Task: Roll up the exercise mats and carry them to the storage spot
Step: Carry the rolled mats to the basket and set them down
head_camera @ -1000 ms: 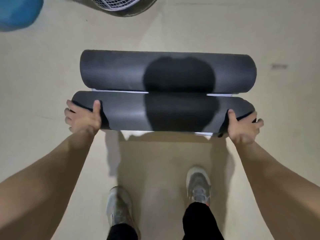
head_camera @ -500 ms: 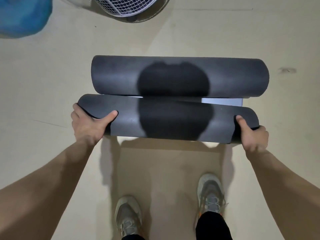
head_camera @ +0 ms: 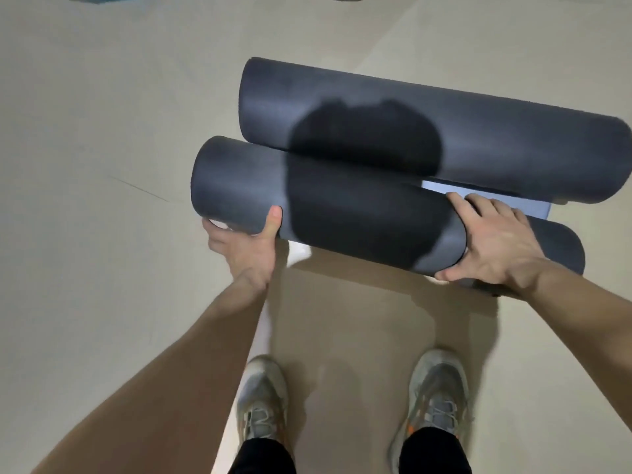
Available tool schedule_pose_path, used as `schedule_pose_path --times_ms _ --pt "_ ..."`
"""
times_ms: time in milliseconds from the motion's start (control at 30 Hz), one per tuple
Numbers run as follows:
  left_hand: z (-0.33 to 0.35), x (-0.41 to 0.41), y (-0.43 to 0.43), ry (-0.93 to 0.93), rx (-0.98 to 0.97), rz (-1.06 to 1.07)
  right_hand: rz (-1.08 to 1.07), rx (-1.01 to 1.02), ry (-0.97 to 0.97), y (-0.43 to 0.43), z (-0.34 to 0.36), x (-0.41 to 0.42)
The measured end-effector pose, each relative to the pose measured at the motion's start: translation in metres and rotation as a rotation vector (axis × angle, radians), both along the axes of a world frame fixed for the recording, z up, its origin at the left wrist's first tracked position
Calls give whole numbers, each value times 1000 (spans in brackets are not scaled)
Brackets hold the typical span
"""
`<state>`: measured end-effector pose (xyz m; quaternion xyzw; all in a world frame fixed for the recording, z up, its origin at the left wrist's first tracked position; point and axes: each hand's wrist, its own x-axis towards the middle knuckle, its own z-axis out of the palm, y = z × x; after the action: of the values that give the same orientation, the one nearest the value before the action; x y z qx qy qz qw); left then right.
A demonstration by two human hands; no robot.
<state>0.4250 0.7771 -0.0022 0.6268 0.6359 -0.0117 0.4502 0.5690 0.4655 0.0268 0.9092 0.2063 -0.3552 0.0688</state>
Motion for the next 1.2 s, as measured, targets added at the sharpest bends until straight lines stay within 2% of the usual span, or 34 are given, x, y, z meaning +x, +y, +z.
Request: schedule_pose_path --times_ms 133,233,300,367,433,567,700,900,1067,1200 --pt "-18 -25 -37 19 -359 202 -53 72 192 47 -1 -13" --pt "-25 -45 -41 -74 -527 341 -136 158 420 96 -16 -33" --pt "-24 -57 -32 -141 -601 390 -180 220 504 123 -23 -57" --pt "-10 -65 -22 -160 -591 367 -240 277 483 141 -24 -87" --pt "7 -72 -17 -168 -502 319 -269 308 446 153 -20 -118" --pt "59 -100 -7 -209 -395 327 -381 378 489 165 18 -171" --pt "159 -115 3 -171 -353 234 -498 455 559 165 108 -196" --pt "351 -61 -14 -199 -374 30 -647 569 538 135 303 -148" --pt "509 5 -82 -242 -409 -221 -833 705 398 52 474 -106" --pt "613 55 -173 -267 -457 -442 -1010 835 297 -44 587 -93"
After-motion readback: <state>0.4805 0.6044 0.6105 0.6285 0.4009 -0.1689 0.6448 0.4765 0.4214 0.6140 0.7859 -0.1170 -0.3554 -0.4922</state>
